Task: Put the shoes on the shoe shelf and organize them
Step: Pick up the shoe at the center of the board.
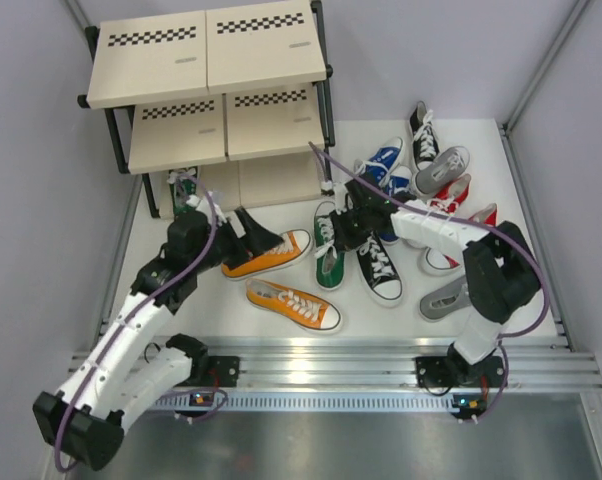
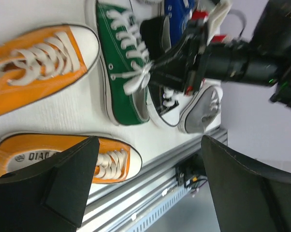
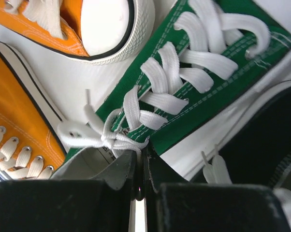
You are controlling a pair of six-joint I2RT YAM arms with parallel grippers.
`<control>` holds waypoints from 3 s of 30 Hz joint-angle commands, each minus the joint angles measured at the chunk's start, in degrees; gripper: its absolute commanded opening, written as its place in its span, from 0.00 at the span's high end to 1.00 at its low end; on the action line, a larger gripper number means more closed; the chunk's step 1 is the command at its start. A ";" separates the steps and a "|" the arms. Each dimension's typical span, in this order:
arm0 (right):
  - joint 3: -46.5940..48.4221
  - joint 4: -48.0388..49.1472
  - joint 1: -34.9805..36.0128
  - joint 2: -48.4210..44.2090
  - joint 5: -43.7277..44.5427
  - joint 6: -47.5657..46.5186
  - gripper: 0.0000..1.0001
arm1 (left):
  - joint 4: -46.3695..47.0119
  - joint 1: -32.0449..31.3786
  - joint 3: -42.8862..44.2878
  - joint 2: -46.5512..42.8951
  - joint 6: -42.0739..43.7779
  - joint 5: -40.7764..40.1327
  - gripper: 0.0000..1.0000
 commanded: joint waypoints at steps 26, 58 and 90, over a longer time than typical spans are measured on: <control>1.56 6.35 -7.82 -21.02 -25.51 7.03 1.00 | 9.42 -29.14 15.63 27.86 -17.72 -22.17 0.18; 0.67 0.73 -12.64 -24.09 -39.49 -7.74 0.61 | 2.21 -29.58 8.09 17.33 13.83 -27.70 1.00; -10.40 28.41 -17.66 -17.95 -32.21 28.55 0.04 | 3.26 -29.58 13.61 3.87 16.91 -24.02 1.00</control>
